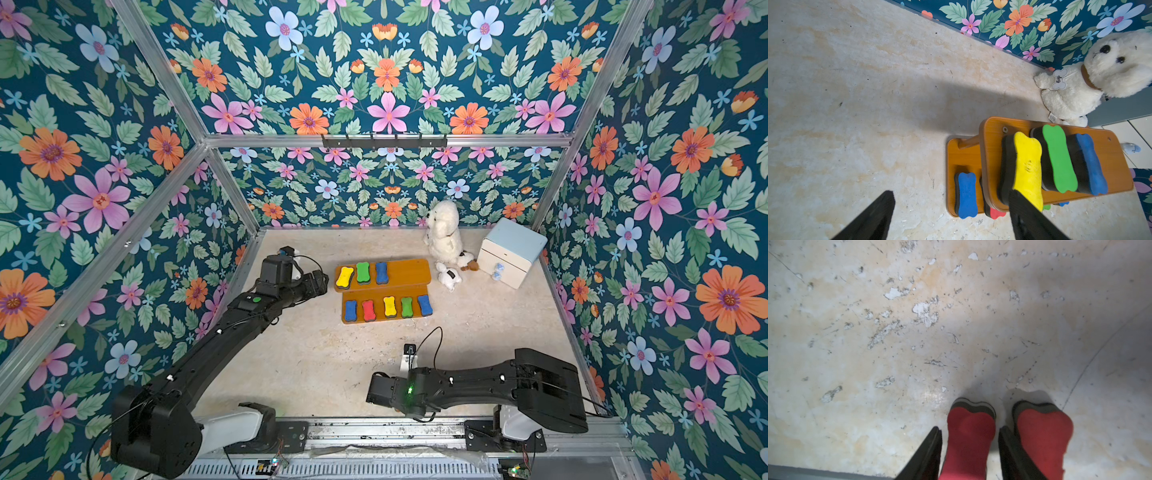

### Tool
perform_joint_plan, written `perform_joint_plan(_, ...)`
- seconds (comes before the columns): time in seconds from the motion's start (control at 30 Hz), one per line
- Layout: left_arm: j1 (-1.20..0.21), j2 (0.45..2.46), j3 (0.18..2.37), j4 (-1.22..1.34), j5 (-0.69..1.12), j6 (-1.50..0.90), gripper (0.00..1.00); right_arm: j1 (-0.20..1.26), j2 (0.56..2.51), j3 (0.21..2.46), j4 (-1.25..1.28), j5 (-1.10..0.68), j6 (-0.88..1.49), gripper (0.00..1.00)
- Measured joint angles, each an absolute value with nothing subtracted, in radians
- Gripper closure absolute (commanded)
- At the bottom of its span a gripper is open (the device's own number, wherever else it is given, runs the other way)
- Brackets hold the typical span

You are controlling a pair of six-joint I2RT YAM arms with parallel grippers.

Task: Remove the whiteboard erasers from the shelf
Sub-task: Place the whiteboard eraser at the center of the board, then pick up the whiteboard eraser from the shelf.

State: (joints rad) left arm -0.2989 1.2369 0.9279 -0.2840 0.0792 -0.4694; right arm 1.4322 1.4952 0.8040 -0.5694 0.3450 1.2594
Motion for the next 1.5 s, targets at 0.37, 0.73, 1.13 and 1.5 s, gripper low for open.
perform_joint_plan(0.37,-0.315,1.258,0.979,-0.285,0.094,-0.495,0.18,1.295,1.407,0.953,-0.516,0.373,1.070,0.50)
perform_joint_plan(0.73,-0.341,1.312,1.073,-0.310,0.095,-0.495,0.16,0.934,1.483,1.291,-0.529,0.315,0.747,0.50)
perform_joint_plan(1.13,-0.340,1.370,1.090,-0.334,0.102,-0.445,0.09,0.789,1.781,1.624,-0.566,0.260,0.468,0.32)
perform_joint_plan(1.5,-0.340,1.365,1.060,-0.329,0.101,-0.435,0.06,0.787,1.964,1.827,-0.638,0.262,0.418,0.32)
